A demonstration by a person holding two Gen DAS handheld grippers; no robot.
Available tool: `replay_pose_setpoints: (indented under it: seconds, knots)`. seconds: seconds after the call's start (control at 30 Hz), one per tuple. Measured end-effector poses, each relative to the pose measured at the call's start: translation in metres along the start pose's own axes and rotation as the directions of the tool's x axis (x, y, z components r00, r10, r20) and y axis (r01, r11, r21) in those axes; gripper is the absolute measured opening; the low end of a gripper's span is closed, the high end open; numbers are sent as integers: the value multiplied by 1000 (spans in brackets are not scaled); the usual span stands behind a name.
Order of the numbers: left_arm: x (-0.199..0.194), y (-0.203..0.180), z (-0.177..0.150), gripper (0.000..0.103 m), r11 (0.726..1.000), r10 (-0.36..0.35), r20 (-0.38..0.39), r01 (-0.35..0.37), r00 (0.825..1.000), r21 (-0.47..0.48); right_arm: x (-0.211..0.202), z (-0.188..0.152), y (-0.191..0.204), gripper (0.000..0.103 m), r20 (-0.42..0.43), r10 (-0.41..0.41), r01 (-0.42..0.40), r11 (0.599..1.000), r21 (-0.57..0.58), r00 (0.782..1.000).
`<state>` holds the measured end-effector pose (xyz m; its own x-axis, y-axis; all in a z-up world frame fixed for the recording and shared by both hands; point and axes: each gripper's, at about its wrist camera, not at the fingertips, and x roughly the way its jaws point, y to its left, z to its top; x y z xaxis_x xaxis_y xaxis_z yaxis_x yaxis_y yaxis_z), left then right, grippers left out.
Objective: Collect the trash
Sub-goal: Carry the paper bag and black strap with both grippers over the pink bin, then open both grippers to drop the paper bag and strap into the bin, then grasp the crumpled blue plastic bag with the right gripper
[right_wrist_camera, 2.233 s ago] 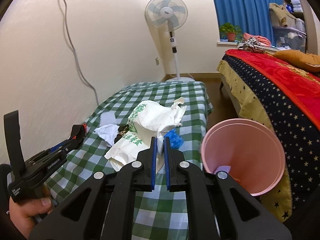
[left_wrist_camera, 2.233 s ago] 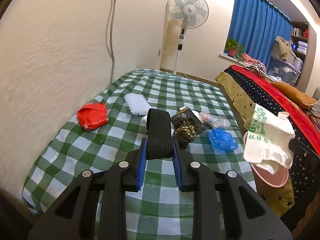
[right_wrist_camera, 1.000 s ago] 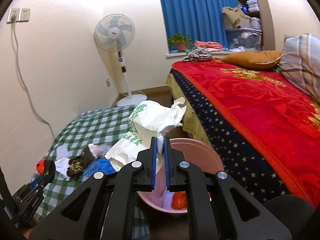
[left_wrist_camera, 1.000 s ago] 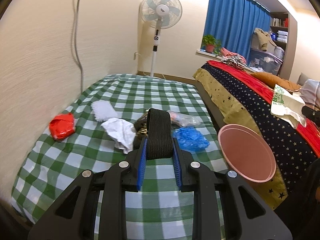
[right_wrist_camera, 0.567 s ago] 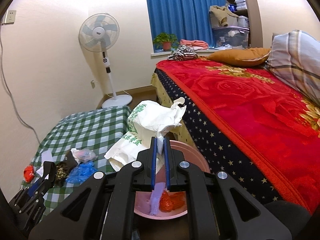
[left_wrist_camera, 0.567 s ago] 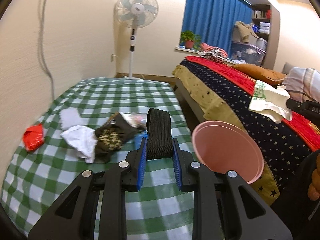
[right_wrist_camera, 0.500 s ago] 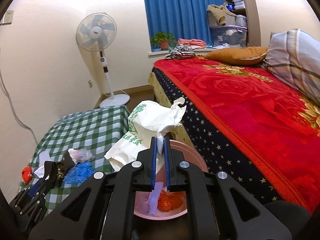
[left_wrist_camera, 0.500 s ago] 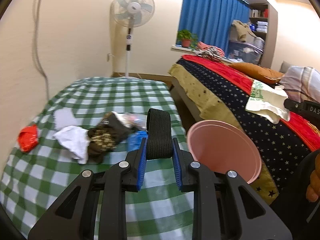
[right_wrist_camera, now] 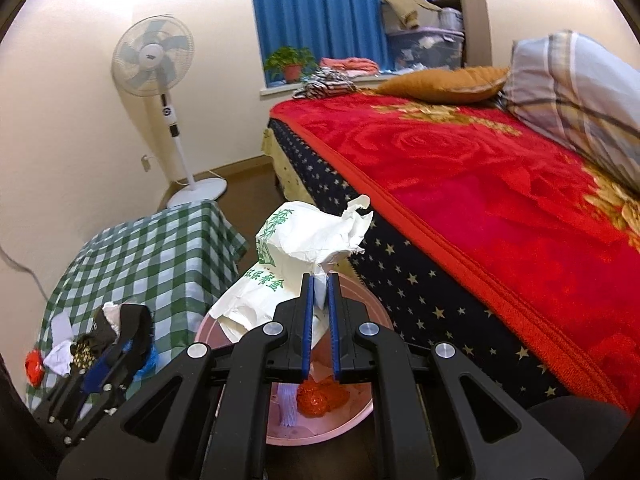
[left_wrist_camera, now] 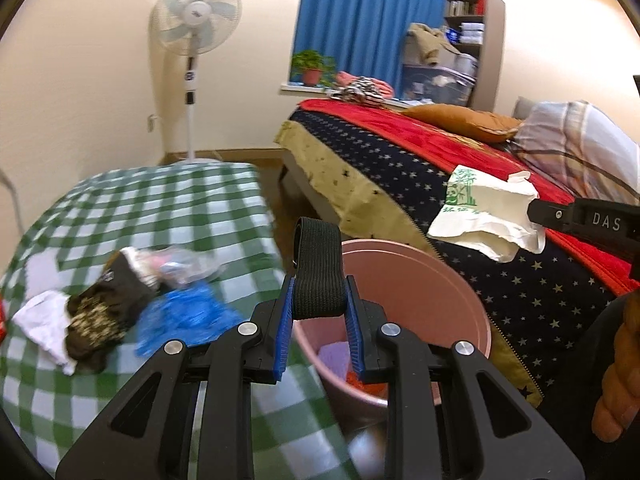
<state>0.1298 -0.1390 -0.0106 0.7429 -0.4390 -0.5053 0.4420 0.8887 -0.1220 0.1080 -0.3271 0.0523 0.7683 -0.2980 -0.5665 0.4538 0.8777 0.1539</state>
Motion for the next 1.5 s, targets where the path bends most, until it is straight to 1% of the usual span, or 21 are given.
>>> replay_pose_setpoints:
  seconds: [0.23, 0.27, 0.33, 0.37, 0.4, 0.43, 0.47, 0.5, 0.63, 0.73, 0.87, 1.13, 1.3, 1.5]
  knots:
    - [25, -6, 5, 24, 999, -54, -12, 54, 998, 2, 12, -1, 1, 8, -17, -18, 19, 1000, 11, 1000]
    - [28, -6, 5, 24, 997, -72, -18, 72, 997, -2, 13, -1, 2, 8, -18, -20, 21, 1000, 10, 1000]
    - [34, -8, 6, 24, 994, -111, -38, 111, 993, -1, 15, -1, 2, 12, -18, -15, 16, 1000, 14, 1000]
    - [38, -10, 4, 26, 992, -126, -57, 127, 990, 5, 16, -1, 3, 12, -18, -18, 18, 1000, 14, 1000]
    - [40, -11, 3, 36, 991, -130, -68, 131, 989, 8, 16, -1, 3, 18, -18, -27, 27, 999, 16, 999]
    - [41, -12, 0, 42, 991, -130, -77, 131, 988, 8, 16, -1, 2, 22, -16, -31, 31, 999, 24, 999]
    - [41, -12, -1, 44, 991, -131, -78, 131, 988, 4, 15, 0, 1, 30, -11, -31, 32, 999, 31, 999]
    - [40, -9, -4, 44, 991, -130, -80, 130, 988, -7, 14, 0, 0, 32, -6, -33, 34, 999, 34, 999]
    - [32, 0, -5, 44, 992, -126, -67, 124, 990, -32, 10, -1, 3, 32, 3, -19, 19, 1000, 24, 1000]
    - [20, 7, -3, 43, 993, -110, -45, 108, 993, -47, 6, -1, 7, 32, 18, 11, -11, 1000, 14, 1000]
    - [2, 15, -2, 39, 996, -78, -17, 78, 997, -50, 0, -5, 14, 32, 25, 64, -64, 998, -1, 998]
    - [-37, 37, -10, 35, 998, 12, 27, -10, 1000, -61, -9, -18, 35, 32, 16, 164, -164, 986, -33, 986]
    - [-56, 64, -16, 33, 989, 89, 46, -83, 995, -119, -12, -29, 57, 32, 8, 226, -224, 971, -82, 974]
    - [-69, 92, -24, 33, 971, 186, 51, -176, 981, -160, -4, -46, 88, 32, -38, 289, -291, 949, -122, 957]
